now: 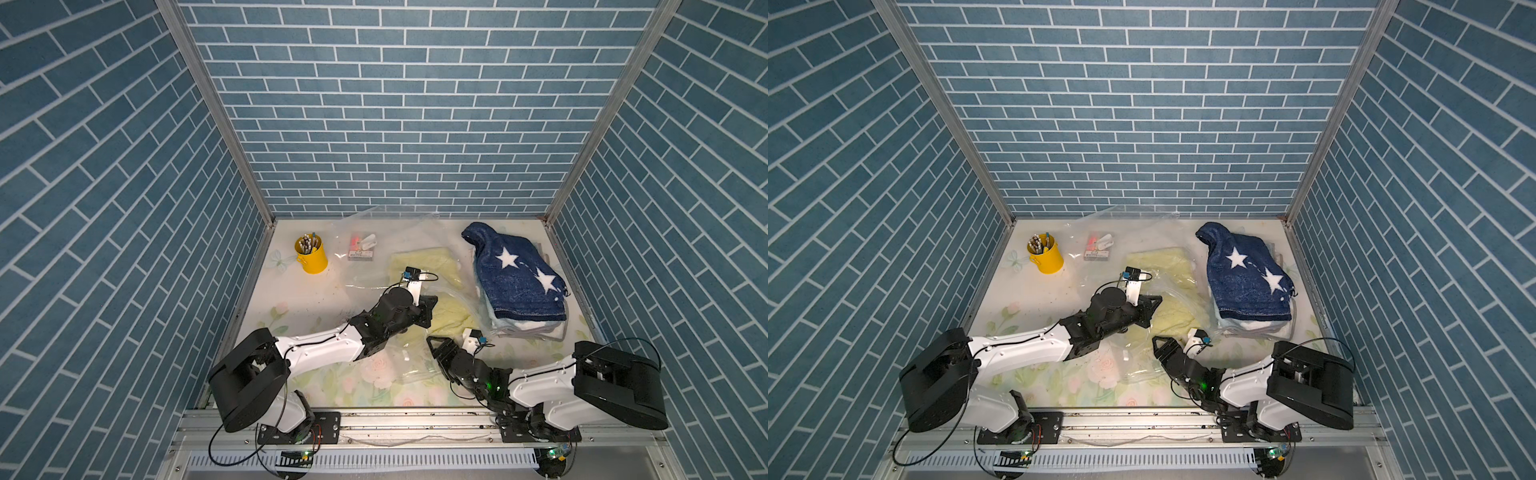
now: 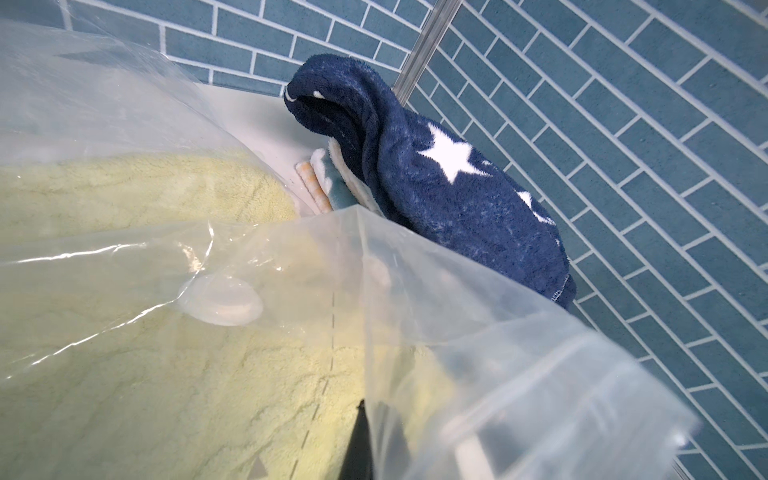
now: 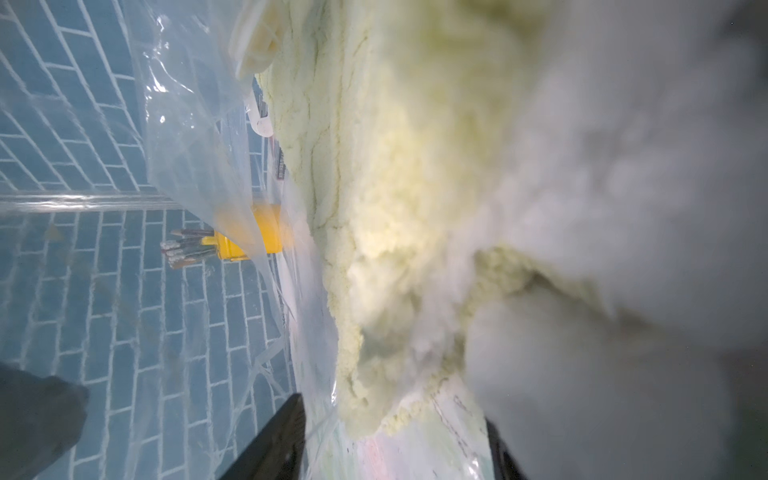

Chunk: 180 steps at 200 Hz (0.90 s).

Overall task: Take the blanket out of the vacuum bag
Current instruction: Take out the blanket from the vacuum bag.

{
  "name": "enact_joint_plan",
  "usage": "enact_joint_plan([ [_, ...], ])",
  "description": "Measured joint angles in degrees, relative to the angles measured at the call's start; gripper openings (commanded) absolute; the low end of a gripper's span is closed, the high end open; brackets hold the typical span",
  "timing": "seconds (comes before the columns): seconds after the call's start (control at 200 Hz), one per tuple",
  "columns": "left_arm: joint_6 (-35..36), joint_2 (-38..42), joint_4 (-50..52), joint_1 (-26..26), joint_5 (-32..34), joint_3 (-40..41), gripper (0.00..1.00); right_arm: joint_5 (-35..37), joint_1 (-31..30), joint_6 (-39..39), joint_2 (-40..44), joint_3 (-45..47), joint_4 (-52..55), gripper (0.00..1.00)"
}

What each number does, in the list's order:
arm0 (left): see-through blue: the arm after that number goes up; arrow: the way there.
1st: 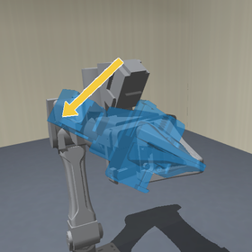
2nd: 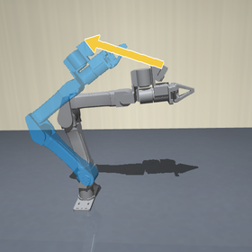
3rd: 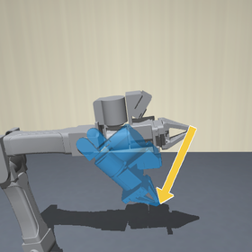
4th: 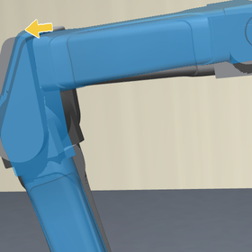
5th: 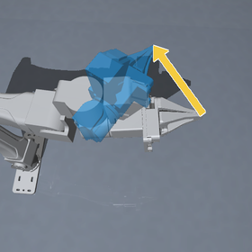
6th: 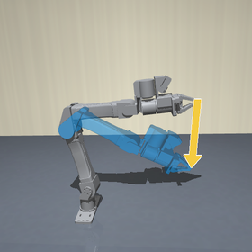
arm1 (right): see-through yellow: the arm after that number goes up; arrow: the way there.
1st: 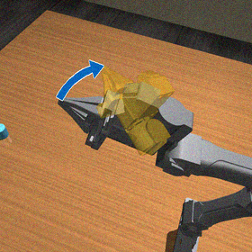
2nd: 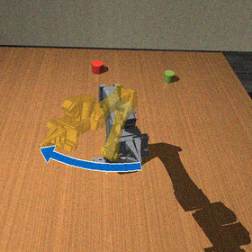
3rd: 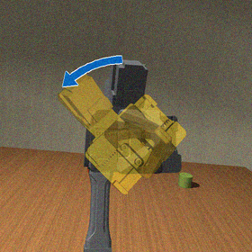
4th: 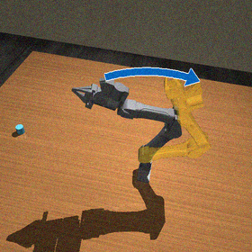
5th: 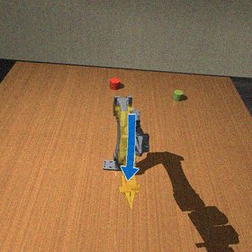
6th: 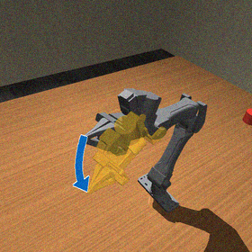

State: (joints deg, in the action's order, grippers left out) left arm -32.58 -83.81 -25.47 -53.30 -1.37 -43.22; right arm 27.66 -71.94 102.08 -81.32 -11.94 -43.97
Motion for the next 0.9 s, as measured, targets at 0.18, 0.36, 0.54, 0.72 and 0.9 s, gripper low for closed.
enact_joint_plan([
  [0.18, 0.0, 0.0, -0.2, -0.1, -0.2, 0.2, 0.02, 1.4, 0.5, 2.8, -3.3, -1.7, 0.2, 0.68],
  [0.36, 0.0, 0.0, -0.5, -0.2, -0.3, 0.2, 0.02, 1.6, 3.0, 4.8, -7.0, -3.4, -2.9, 0.65],
  [0.54, 0.0, 0.0, -0.8, -0.2, -0.4, 0.6, 0.02, 1.6, 4.8, 5.6, -10.9, -4.8, -5.1, 0.42],
  [0.72, 0.0, 0.0, -1.0, -0.2, -0.4, 0.9, 0.02, 1.0, 5.6, 5.0, -13.8, -4.4, -7.7, 0.14],
  [0.9, 0.3, 0.0, -1.0, -0.2, -0.2, 0.9, 0.02, 0.8, 6.2, 0.5, -12.8, -3.8, -9.3, 0.00],
])
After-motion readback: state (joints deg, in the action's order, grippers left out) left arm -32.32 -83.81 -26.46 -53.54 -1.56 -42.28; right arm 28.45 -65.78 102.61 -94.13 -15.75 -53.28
